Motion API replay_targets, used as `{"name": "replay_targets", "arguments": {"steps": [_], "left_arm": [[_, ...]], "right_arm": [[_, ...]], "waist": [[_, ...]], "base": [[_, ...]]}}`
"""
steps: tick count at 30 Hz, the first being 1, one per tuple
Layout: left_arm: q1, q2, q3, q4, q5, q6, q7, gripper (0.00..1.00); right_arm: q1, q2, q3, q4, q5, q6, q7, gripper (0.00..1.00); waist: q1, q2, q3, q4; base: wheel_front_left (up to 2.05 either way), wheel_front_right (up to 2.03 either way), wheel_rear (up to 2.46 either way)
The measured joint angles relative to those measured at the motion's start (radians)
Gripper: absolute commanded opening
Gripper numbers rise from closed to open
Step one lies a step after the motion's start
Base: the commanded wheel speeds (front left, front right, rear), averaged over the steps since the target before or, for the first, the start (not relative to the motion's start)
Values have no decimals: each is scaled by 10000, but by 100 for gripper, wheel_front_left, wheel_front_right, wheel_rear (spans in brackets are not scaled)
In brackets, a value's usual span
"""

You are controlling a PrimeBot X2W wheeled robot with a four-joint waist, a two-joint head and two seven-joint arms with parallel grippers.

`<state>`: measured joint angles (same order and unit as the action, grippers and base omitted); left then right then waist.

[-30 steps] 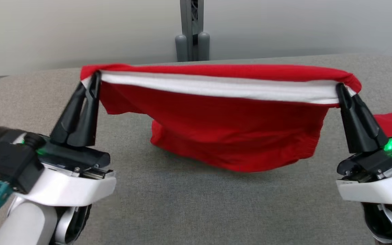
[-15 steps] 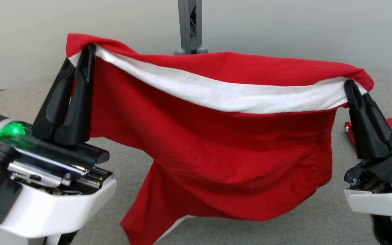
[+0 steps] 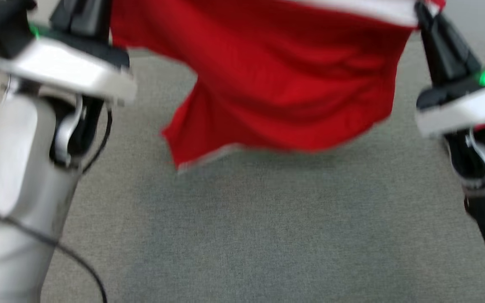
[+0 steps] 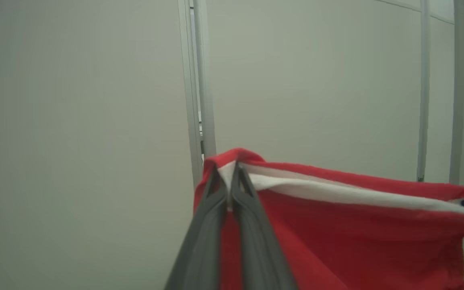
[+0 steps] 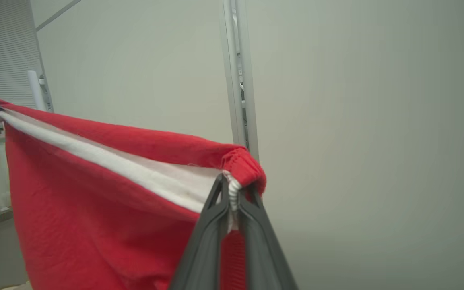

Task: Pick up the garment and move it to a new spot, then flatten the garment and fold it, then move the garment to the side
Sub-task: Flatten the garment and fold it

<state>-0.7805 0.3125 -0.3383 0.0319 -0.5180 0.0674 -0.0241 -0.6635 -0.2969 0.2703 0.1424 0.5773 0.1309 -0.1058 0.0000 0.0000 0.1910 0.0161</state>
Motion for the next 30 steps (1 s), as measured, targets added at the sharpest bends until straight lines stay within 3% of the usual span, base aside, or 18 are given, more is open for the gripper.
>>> {"name": "replay_targets", "arguments": {"steps": [8,16,23,30], "left_arm": [[-3997,-1124,-82,5595,-362,-980,-441,0],[-5643,-1753,-263,9022,-512,-1651,-1012,0],[-4707,-2249,-851,10205,-809,-1912,-1707,0],[-1888,-2276,-1549,9438,-1200,-1954,-2286,0]], "right_arm": [[-4315,431,1306,4502,537,0,-1057,0],[-5958,1099,2619,7444,909,0,-1496,0],[-5227,957,4126,7775,1843,0,-1532,0],[-2744,44,4915,5735,3129,0,-1561,0]], "waist": [[0,0,1093,104],[0,0,1735,130],[0,0,2173,384],[0,0,2048,502]], "base": [[0,0,0],[0,0,0],[0,0,0],[0,0,0]]}}
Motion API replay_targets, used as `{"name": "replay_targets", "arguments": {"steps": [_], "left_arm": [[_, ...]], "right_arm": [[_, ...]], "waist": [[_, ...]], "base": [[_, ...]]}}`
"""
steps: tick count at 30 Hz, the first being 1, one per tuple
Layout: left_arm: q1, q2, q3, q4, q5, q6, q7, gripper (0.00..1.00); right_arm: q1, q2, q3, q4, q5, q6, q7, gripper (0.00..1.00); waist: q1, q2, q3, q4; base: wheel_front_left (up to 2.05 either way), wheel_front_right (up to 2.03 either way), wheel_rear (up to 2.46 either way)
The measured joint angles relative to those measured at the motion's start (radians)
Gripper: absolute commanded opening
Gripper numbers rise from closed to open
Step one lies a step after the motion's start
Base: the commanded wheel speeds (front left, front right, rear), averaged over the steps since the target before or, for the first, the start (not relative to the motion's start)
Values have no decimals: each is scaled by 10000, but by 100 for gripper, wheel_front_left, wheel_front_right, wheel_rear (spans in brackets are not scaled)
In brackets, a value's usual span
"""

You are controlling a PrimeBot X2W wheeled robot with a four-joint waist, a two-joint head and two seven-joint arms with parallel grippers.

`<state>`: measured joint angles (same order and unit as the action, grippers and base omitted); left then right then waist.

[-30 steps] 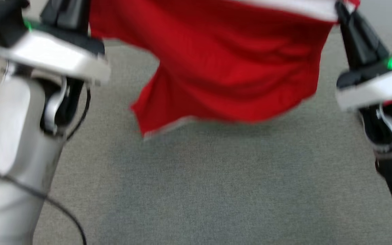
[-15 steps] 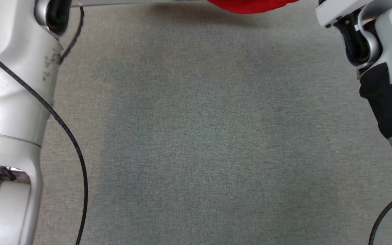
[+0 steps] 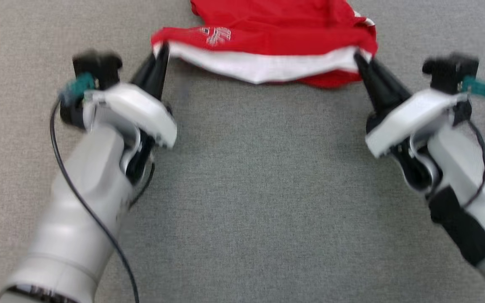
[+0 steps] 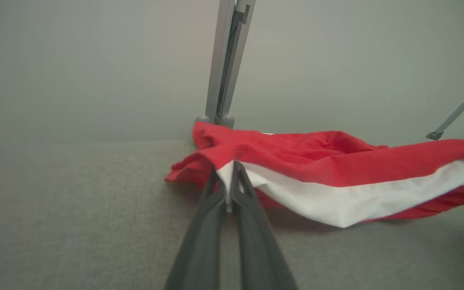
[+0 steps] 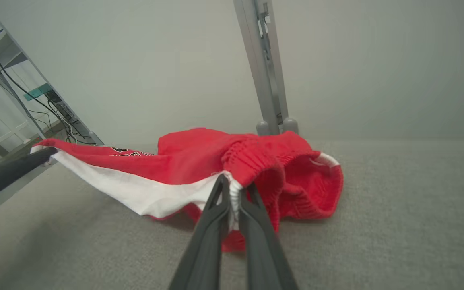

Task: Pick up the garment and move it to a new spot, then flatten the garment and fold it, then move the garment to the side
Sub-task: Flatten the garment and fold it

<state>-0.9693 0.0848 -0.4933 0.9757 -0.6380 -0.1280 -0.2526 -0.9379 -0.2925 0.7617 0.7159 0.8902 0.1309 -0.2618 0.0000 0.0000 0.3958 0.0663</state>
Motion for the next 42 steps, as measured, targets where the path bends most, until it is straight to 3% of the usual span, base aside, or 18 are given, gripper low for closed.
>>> {"name": "replay_targets", "arguments": {"steps": [5,11,18,22,30,35,42], "left_arm": [[2222,552,81,-1336,-142,-17,-71,0],[5246,1350,364,-3893,-180,554,4,0],[7954,2518,339,-7342,-347,1714,1452,0],[10019,3359,314,-10333,-518,2895,2807,0],[11723,4186,606,-13390,-462,4357,3770,0],[11519,4746,989,-13902,-290,4435,3944,0],[8869,5158,1204,-13116,-228,3492,4583,0]], "right_arm": [[2179,-621,-314,-1699,295,0,0,0],[4708,-1009,-1162,-2918,138,0,0,0],[6733,-1223,-1707,-3697,-525,4,0,0],[8196,-1275,-2111,-4054,-849,13,6,0],[9926,-1035,-3162,-5390,-1436,13,836,0],[10081,-345,-3831,-6458,-1417,12,1423,0],[8862,640,-4633,-6796,-1139,10,1916,0]], "waist": [[0,0,-273,-8],[0,0,-915,-62],[0,0,-1621,-58],[0,0,-2151,31],[0,0,-2366,60],[0,0,-2296,-211],[0,0,-1879,-730]], "base": [[0,0,0],[0,0,0],[0,0,0],[0,0,0],[0,0,0],[0,0,0],[0,0,0]]}}
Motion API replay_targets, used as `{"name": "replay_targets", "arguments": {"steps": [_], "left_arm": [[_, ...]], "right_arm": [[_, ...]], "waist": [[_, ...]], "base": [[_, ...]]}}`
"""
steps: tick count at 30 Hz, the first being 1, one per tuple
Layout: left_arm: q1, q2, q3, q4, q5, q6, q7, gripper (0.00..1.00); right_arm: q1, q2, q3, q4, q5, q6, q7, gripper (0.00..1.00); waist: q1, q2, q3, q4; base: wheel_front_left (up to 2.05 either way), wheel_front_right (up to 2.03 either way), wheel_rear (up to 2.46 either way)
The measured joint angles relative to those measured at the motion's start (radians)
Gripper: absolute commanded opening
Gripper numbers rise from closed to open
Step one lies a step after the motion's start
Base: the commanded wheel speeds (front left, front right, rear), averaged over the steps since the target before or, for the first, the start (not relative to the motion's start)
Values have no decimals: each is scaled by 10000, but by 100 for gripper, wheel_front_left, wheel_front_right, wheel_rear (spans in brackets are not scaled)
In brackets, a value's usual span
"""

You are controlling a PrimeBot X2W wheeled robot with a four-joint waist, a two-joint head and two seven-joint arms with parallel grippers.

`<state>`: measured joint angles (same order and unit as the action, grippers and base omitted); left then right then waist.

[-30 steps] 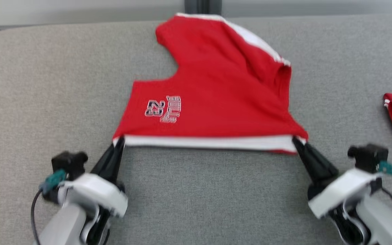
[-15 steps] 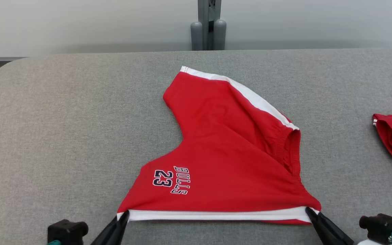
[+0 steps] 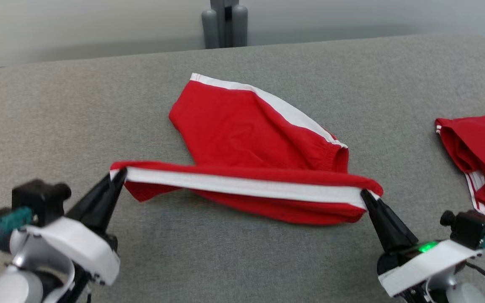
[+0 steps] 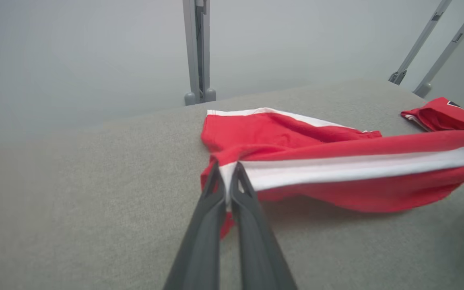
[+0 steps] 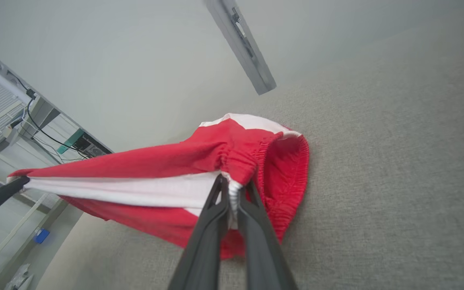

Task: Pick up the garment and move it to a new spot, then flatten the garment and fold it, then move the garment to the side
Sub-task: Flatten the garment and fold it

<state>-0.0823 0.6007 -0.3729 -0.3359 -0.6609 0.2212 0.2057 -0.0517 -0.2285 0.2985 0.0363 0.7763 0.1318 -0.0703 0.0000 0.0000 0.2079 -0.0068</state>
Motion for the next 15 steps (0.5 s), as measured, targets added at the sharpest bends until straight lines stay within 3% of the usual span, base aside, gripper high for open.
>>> {"name": "replay_targets", "arguments": {"steps": [7,15], "left_arm": [[-3944,-525,-462,2911,-217,-1515,846,0],[-7226,-1680,-849,7323,-92,-2537,646,0]], "right_arm": [[-2218,840,88,1229,-380,-12,111,0],[-4636,1390,1216,3310,-543,-10,-593,0]], "waist": [[0,0,915,-555],[0,0,2000,-1370]], "base": [[0,0,0],[0,0,0]]}}
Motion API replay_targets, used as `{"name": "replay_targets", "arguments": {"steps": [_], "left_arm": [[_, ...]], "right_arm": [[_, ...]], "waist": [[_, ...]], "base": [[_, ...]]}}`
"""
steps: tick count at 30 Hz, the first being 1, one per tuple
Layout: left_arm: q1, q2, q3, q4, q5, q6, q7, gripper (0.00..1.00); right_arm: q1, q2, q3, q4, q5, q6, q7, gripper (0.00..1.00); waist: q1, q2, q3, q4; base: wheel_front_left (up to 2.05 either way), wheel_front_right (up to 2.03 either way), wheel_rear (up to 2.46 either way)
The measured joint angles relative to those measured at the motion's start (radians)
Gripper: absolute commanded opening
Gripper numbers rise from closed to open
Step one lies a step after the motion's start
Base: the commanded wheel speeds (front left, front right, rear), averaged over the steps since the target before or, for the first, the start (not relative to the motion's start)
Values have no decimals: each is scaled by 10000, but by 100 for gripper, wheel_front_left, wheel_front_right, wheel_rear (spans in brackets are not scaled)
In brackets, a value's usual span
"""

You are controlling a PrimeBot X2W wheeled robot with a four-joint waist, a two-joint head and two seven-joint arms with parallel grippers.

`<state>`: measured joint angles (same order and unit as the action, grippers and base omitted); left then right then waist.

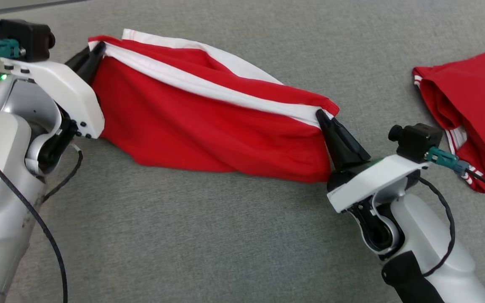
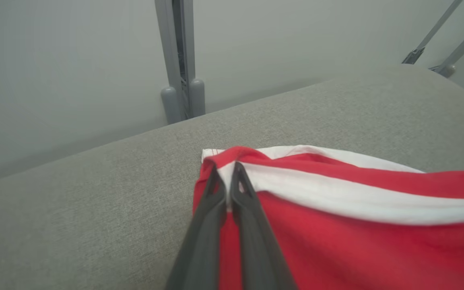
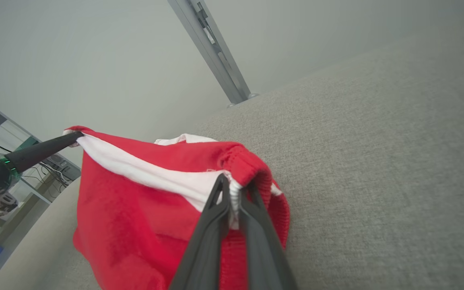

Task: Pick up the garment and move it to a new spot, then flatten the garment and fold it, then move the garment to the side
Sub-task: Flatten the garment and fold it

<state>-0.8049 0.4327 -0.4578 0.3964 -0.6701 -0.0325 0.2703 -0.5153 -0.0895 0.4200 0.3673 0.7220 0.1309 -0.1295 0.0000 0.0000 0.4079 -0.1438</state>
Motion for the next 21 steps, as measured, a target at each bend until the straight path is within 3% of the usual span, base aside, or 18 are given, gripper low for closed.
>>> {"name": "replay_targets", "arguments": {"steps": [9,10,11,12,13,17,21], "left_arm": [[-1982,-813,-316,3457,213,-640,-970,0],[-2110,-895,-330,3737,213,-677,-1089,35],[-2224,-968,-328,3965,211,-708,-1281,52],[-2305,-1039,-282,4171,174,-723,-1574,96],[-2338,-1118,-278,4341,159,-734,-1822,100],[-2334,-1310,-96,4794,167,-723,-3287,100],[-2022,-1383,71,4692,274,-454,-4736,100]], "right_arm": [[-1518,257,1160,1430,752,-2,-934,1],[-1624,257,1239,1521,851,0,-1014,35],[-1709,259,1319,1595,963,-2,-1081,67],[-1738,276,1354,1618,1080,0,-1122,100],[-1735,261,1386,1647,1162,-2,-1181,100],[-1586,-71,1348,1413,1218,-2,-1277,100],[-867,-458,502,456,612,-2,-1313,100]], "waist": [[0,0,735,-674],[0,0,785,-713],[0,0,827,-744],[0,0,852,-769],[-1,0,847,-776],[0,0,726,-690],[0,0,553,-471]], "base": [[0,0,0],[0,0,0],[0,0,0],[0,0,0],[0,0,0],[0,0,0],[0,0,0]]}}
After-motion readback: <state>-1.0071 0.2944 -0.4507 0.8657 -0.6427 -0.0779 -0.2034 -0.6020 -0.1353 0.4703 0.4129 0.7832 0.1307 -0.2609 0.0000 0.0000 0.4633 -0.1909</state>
